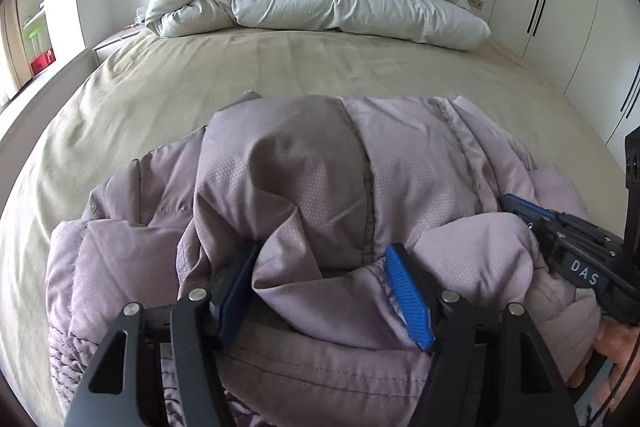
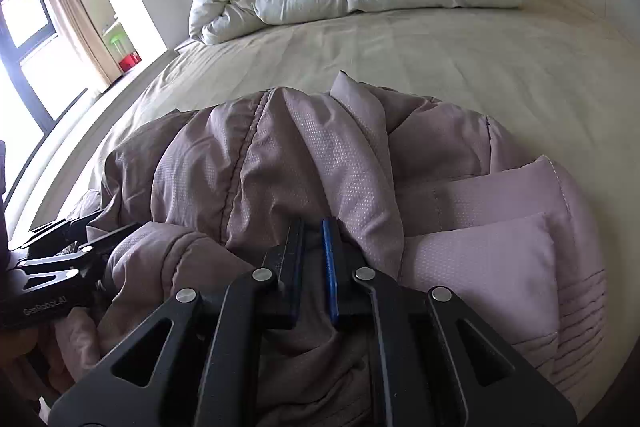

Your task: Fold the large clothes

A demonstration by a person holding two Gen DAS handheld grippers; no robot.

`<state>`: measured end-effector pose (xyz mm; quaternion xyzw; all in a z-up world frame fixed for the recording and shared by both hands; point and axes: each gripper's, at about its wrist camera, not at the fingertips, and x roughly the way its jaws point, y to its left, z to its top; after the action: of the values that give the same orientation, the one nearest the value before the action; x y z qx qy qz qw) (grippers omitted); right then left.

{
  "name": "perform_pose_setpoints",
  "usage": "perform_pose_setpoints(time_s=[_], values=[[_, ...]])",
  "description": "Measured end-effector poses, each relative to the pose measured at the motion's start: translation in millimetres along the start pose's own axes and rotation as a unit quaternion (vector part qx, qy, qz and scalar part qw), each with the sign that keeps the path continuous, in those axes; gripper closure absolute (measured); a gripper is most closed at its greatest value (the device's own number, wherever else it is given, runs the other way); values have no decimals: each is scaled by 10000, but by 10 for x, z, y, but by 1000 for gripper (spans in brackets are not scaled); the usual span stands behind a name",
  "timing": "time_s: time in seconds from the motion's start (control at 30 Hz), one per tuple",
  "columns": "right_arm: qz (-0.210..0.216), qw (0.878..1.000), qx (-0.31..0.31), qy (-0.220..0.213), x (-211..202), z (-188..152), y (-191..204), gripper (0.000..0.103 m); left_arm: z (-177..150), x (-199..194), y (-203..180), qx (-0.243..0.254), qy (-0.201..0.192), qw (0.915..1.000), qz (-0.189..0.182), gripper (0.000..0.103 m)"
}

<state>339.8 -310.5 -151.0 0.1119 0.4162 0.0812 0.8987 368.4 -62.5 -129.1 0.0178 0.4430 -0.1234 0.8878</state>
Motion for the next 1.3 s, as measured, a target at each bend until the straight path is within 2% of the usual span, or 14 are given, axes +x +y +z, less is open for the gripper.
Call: perform_pose_setpoints(time_s=[0.17,0.27,0.3,0.37,0.5,0.6,0.7,0.73,0.77,0.8,0.87,0.93,1.1,1.3], values=[[-21,10000,70,17,-114,31,37,94,-18,41,-21,128,-12,9999,12,32],[279,9987,-19,-424,-461,27,178,94,-45,61,-8,122,-94,9999,-23,31],[207,9987,-212,-412,-508,-29,252,94,-53,67,-11,120,-112,9999,-19,30],[-180,9972,-723,58,-349,-179,373,94,-75,83,-19,139,-123,9998,-1,30],[104,9984,-561,-26,-228,-334,251,94,-69,41,-10,69,-96,9999,-109,31],[145,9995,-276,18,-399,-285,256,93,-83,-261,112,-408,-102,9975,-572,31],[346,9977,-318,-497,-910,-312,301,91,-222,-813,174,-566,-239,9942,-880,26],[379,9964,-353,-674,-1106,-344,318,87,-309,-1026,200,-598,-358,9927,-981,21],[424,9956,-337,-761,-1289,-391,326,73,-407,-1230,228,-630,-453,9911,-1079,17],[546,9948,-265,-816,-1460,-448,326,42,-511,-1415,253,-641,-510,9902,-1134,15],[806,9914,-27,-1029,-1809,-620,311,9,-741,-1757,278,-645,-528,9900,-1137,9],[959,9886,64,-1157,-2116,-802,314,9,-993,-2071,309,-717,-425,9899,-1144,9],[1238,9904,408,-468,-2665,-1346,244,9,-1732,-2695,541,-1192,-37,9864,-1133,4],[1274,9904,528,-41,-3374,-2272,-40,9,-2849,-3003,975,-2150,811,9673,-1076,4]])
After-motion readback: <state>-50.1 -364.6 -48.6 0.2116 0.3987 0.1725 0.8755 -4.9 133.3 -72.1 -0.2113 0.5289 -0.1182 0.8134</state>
